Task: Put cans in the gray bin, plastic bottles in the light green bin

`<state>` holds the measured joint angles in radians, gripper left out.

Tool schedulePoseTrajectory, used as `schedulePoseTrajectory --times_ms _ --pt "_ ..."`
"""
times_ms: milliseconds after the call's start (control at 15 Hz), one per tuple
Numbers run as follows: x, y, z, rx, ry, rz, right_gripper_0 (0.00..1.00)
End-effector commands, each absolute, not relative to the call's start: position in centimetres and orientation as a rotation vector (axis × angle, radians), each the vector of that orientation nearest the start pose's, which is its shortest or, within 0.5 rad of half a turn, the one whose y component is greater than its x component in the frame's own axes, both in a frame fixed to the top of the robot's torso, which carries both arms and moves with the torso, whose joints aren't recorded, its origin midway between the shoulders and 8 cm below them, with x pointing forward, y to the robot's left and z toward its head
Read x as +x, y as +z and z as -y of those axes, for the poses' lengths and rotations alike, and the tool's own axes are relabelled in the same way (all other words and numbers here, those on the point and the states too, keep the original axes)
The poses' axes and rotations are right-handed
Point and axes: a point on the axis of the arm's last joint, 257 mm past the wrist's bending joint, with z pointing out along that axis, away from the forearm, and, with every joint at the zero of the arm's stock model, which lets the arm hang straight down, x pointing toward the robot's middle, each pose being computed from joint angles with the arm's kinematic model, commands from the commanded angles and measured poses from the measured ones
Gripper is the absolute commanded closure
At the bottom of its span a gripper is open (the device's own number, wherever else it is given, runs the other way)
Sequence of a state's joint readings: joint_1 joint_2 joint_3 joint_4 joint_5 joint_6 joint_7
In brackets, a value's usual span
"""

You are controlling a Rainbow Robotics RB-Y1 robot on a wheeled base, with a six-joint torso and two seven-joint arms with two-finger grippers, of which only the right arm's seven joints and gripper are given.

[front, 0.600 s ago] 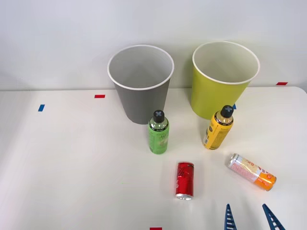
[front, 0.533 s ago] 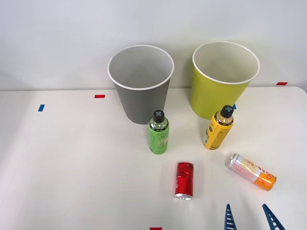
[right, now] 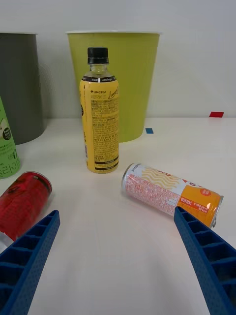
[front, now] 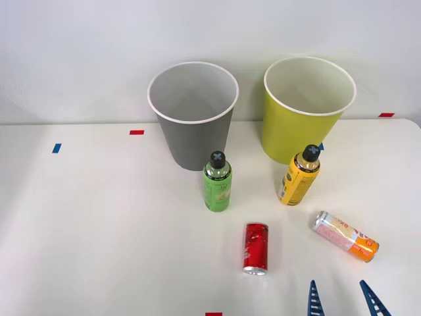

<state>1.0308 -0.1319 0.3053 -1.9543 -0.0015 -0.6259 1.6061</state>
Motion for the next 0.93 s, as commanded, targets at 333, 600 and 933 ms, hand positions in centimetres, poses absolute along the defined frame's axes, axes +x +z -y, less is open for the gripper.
schedulePoseTrajectory --times_ms 333,600,933 --pt "23.49 -26.45 21.74 0.009 -0.027 -1.555 0.2" --pt "23.49 -26.45 21.74 0.009 -0.027 -1.555 0.19" --pt "23.49 -26.45 21.74 0.009 -0.027 -1.555 0.19"
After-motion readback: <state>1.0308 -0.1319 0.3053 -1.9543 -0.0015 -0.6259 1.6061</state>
